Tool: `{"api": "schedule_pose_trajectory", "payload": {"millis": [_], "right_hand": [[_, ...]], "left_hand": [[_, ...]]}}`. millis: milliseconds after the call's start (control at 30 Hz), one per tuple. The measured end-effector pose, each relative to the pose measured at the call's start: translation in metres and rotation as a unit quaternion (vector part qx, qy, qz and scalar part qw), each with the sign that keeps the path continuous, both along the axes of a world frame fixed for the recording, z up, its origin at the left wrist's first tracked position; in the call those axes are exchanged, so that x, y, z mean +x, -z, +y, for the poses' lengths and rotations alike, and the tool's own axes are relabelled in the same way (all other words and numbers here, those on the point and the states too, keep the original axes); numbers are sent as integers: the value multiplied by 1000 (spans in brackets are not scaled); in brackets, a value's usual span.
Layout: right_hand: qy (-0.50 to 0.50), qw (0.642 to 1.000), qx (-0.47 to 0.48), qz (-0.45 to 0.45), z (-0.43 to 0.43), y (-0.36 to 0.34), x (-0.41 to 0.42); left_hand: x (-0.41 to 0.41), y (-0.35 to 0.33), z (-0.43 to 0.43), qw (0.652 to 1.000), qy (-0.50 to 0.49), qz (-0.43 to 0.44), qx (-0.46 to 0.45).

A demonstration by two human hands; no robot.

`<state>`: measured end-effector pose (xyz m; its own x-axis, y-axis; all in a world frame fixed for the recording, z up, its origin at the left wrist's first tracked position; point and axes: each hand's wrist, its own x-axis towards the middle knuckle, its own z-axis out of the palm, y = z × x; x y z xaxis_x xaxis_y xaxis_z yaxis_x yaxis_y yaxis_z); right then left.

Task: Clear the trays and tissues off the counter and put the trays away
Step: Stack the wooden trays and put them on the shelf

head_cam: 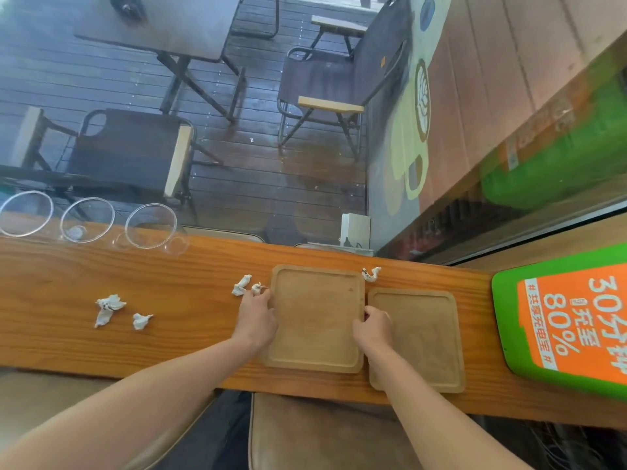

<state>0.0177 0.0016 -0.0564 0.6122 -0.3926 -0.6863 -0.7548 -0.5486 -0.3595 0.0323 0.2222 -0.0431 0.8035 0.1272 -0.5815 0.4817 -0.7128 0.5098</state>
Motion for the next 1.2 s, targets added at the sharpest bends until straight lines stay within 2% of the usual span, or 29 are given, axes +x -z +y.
{"api": "schedule_pose_trajectory", "payload": {"millis": [300,500,733,867,933,1000,1100,1200], "right_hand": [[-15,1000,10,3,2,-4,-3],[35,999,21,-4,3,-7,-1],[57,997,58,-3,7,-12,-4],[57,990,-46,-117,-6,-30,-14],[62,982,-78,-159,-27,-40,-22],[72,980,-94,-163,-55,-44,-27],[86,980,-109,-145,-100,-43,-37],[96,983,-120,-101,-135,-34,-51]], "left_hand": [[1,0,10,998,-34,27,-34],[5,0,13,996,-63,38,-40],[6,-2,7,997,-55,60,1],[-1,-19,-22,993,-114,-28,17],[-8,-30,-49,995,-84,-47,-12],[-18,-38,-82,997,-39,-27,-58],[-33,-43,-130,990,-9,53,-131],[-45,-38,-161,985,25,112,-129]]}}
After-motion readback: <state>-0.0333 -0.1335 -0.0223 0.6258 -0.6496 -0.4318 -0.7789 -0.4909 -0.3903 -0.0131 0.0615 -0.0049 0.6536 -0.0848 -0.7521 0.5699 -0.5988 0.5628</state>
